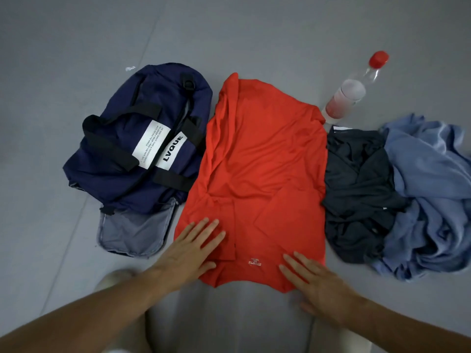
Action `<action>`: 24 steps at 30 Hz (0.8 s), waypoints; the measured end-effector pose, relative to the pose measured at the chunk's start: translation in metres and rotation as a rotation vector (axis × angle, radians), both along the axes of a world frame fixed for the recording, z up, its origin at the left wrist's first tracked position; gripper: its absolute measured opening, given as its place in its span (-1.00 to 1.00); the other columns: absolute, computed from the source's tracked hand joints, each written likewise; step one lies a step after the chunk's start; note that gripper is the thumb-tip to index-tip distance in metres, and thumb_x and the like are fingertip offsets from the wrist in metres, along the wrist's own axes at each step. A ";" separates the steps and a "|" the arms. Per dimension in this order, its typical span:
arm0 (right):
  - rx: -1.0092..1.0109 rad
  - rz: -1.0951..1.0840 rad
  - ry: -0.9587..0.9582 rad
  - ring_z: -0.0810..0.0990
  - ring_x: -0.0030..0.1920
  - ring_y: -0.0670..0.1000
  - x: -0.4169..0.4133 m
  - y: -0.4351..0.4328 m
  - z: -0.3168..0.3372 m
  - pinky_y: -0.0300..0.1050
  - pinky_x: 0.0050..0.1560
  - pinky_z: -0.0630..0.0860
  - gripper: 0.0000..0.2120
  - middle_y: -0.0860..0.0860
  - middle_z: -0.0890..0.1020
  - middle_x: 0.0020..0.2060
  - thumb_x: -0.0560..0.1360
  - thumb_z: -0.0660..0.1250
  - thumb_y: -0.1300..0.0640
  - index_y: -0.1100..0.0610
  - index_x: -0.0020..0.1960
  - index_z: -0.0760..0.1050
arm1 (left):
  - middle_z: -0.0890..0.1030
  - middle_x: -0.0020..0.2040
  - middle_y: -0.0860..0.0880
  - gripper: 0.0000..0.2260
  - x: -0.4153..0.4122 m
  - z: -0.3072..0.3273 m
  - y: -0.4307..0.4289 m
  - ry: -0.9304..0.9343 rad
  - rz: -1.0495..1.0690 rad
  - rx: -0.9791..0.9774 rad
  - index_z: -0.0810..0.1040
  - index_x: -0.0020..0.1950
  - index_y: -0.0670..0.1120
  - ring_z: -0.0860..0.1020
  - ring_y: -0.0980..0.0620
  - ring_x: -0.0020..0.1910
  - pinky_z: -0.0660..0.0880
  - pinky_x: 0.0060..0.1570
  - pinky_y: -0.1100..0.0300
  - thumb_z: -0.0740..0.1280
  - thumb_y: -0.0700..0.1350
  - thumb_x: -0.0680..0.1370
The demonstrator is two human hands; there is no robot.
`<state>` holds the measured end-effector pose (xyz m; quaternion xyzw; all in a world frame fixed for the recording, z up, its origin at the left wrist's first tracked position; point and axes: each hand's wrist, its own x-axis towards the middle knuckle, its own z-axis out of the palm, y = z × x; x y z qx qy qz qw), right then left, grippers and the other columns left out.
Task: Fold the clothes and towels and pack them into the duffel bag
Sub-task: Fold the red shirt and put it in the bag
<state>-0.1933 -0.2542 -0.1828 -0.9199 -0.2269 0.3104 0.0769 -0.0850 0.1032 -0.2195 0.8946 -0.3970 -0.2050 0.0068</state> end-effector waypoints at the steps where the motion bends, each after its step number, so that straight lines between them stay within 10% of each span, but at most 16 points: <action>1: -0.007 0.008 -0.029 0.51 0.37 0.14 -0.004 -0.001 0.000 0.04 0.23 0.54 0.05 0.11 0.46 0.44 0.10 0.57 -0.30 0.10 0.48 0.39 | 0.06 0.65 -0.10 -0.23 -0.008 0.001 0.005 -0.010 -0.011 -0.014 0.05 0.65 0.01 0.07 -0.13 0.61 0.04 0.56 -0.08 0.26 0.29 0.55; 7: -0.079 -0.101 -0.037 0.20 0.55 0.17 -0.012 0.011 -0.027 0.14 0.47 0.17 0.09 0.11 0.21 0.57 0.27 0.41 -0.43 0.10 0.60 0.15 | 0.23 0.60 -0.12 -0.01 -0.031 -0.002 0.033 0.058 -0.099 0.111 0.22 0.61 -0.08 0.29 -0.14 0.53 0.15 0.50 -0.05 0.46 0.35 0.32; 12: 0.039 -0.136 -0.225 0.39 0.47 0.11 -0.023 0.008 -0.035 0.04 0.50 0.16 -0.27 0.03 0.42 0.47 0.45 0.24 -0.40 0.06 0.44 0.45 | 0.28 0.57 -0.15 -0.07 -0.025 0.000 0.024 0.025 -0.096 0.087 0.27 0.58 -0.02 0.34 -0.17 0.50 0.35 0.41 -0.13 0.52 0.29 0.33; 15: 0.124 -0.333 -0.387 0.59 0.21 0.07 -0.007 0.014 -0.034 0.02 0.17 0.54 -0.56 -0.03 0.63 0.21 0.55 0.21 -0.22 0.03 0.21 0.63 | 0.25 0.59 -0.15 -0.06 -0.024 0.001 0.016 0.020 -0.126 0.082 0.25 0.59 0.01 0.33 -0.18 0.51 0.32 0.41 -0.14 0.52 0.29 0.33; 24: 0.026 -0.399 -0.420 0.52 -0.27 0.09 0.019 0.022 -0.050 0.04 -0.28 0.55 -0.94 -0.01 0.54 -0.28 0.41 0.36 0.16 0.08 -0.11 0.54 | 0.22 0.59 -0.11 -0.06 -0.033 0.001 0.024 0.031 -0.107 0.072 0.24 0.60 0.06 0.35 -0.14 0.50 0.38 0.38 -0.13 0.58 0.19 0.31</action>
